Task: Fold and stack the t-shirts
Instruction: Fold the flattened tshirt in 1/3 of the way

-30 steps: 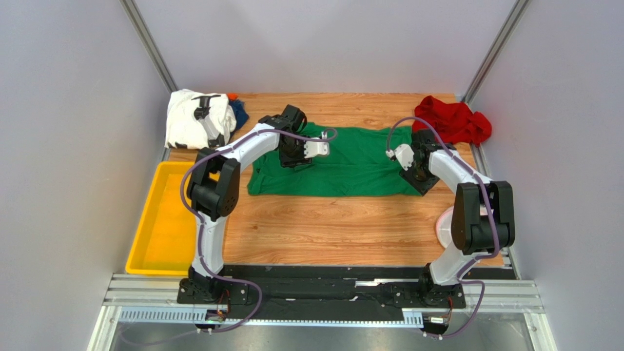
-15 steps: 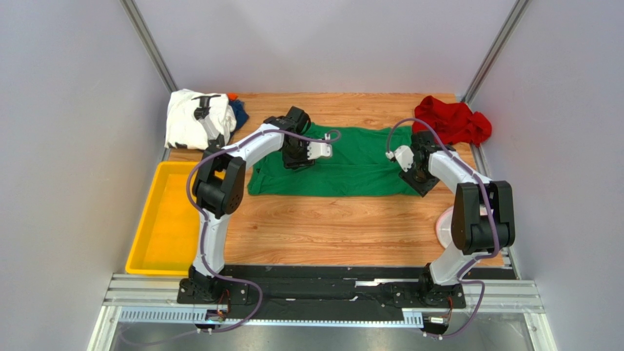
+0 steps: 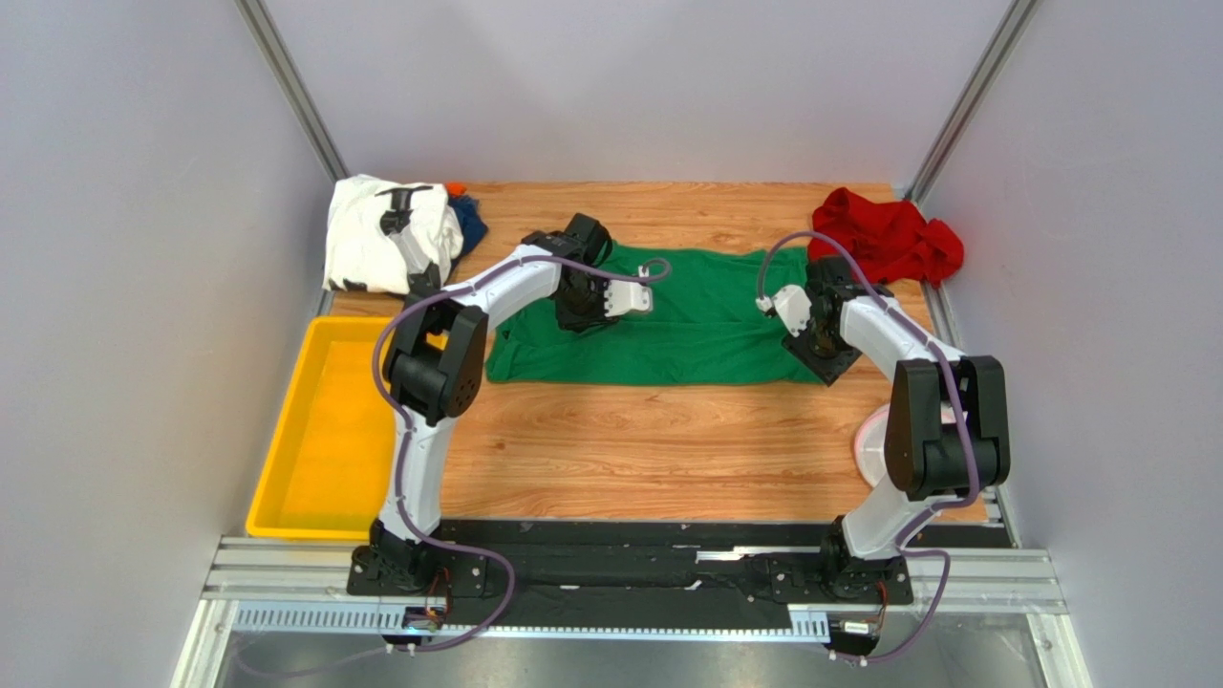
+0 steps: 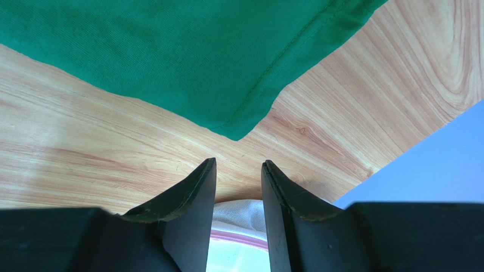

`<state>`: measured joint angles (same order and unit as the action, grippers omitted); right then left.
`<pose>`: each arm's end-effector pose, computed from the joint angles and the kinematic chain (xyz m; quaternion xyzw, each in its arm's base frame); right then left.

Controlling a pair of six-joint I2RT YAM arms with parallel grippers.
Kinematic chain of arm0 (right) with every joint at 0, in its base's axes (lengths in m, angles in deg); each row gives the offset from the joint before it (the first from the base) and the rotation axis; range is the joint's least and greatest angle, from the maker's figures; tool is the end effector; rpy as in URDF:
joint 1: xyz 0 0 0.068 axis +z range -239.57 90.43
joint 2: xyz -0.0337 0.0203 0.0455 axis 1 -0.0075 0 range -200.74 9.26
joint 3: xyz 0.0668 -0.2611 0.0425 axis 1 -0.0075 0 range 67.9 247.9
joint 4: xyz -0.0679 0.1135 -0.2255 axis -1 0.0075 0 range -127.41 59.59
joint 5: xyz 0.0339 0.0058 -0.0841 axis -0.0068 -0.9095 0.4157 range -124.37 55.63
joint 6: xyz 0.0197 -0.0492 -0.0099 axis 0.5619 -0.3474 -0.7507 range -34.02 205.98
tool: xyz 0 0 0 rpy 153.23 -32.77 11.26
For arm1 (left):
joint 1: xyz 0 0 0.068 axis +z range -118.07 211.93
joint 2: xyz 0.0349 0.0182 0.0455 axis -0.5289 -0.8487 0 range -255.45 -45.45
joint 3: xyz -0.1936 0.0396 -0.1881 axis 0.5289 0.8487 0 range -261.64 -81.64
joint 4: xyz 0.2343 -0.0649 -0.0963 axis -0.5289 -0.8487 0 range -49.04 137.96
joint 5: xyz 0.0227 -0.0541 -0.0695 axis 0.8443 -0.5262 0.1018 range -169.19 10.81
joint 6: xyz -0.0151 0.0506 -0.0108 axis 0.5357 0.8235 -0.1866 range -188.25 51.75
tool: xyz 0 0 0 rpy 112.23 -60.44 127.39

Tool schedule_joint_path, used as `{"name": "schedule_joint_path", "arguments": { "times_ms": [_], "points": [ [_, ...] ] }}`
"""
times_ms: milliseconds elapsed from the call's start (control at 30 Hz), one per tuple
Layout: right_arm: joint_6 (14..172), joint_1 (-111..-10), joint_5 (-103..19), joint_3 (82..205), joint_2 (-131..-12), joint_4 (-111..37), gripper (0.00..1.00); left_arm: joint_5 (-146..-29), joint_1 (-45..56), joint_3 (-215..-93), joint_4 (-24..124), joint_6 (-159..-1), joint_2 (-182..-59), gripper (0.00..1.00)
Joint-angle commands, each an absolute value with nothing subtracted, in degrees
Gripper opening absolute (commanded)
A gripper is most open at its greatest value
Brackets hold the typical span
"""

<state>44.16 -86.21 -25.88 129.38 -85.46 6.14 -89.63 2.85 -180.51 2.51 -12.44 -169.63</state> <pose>0.3043 0.0126 0.1863 -0.3727 0.9179 -0.1072 0.0841 0.3915 -0.2251 0.1784 0.6739 0.7143 -0.0489 0.1825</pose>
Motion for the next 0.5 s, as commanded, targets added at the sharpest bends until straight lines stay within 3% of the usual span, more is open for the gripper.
{"name": "schedule_joint_path", "arguments": {
  "times_ms": [0, 100, 267, 467],
  "points": [
    [44.41, -85.88, -25.58, 129.34, -83.03, 4.69, 0.39, -90.88, 2.58, -182.28, 2.44, -12.53, -169.9, 0.33],
    [44.49, -85.88, -25.76, 129.69, -83.2, 5.04, 0.39, -90.79, 2.58, -182.28, 2.44, -12.53, -169.99, 0.28],
    [44.58, -85.97, -25.93, 129.87, -83.12, 5.22, 0.39, -90.79, 2.58, -182.54, 2.44, -12.53, -169.99, 0.0],
    [44.67, -85.96, -26.11, 129.43, -83.03, 5.31, 0.39, -90.7, 2.58, -183.51, 2.96, -13.05, -170.08, 0.0]
  ]
}}
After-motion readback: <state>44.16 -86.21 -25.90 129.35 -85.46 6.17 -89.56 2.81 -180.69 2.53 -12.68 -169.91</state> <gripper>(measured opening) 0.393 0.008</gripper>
